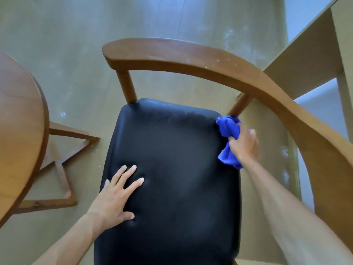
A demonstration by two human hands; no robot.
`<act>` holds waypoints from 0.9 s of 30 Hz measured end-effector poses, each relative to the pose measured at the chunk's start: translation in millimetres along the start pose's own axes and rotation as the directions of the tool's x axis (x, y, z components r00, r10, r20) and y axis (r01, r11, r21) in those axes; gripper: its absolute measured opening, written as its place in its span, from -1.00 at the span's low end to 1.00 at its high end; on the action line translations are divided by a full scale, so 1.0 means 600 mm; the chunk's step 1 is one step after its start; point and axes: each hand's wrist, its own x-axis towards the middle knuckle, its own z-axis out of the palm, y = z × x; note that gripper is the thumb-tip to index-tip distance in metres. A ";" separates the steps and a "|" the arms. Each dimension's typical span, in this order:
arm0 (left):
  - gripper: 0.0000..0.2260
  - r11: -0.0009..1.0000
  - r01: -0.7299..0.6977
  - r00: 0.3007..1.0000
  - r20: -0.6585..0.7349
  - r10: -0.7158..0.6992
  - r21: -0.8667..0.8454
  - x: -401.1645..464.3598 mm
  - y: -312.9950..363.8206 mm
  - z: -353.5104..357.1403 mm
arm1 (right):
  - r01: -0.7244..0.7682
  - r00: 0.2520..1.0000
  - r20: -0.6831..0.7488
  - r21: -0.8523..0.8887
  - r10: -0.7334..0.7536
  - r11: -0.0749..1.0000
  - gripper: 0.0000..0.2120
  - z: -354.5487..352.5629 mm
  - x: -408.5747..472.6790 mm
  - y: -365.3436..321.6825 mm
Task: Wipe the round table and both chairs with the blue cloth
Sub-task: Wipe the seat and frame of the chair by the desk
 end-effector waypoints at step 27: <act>0.01 0.998 0.051 0.999 0.003 -0.051 0.023 0.056 -0.001 -0.064 | -0.255 0.966 -0.032 0.076 0.258 0.964 -0.57 0.045 -0.020 -0.143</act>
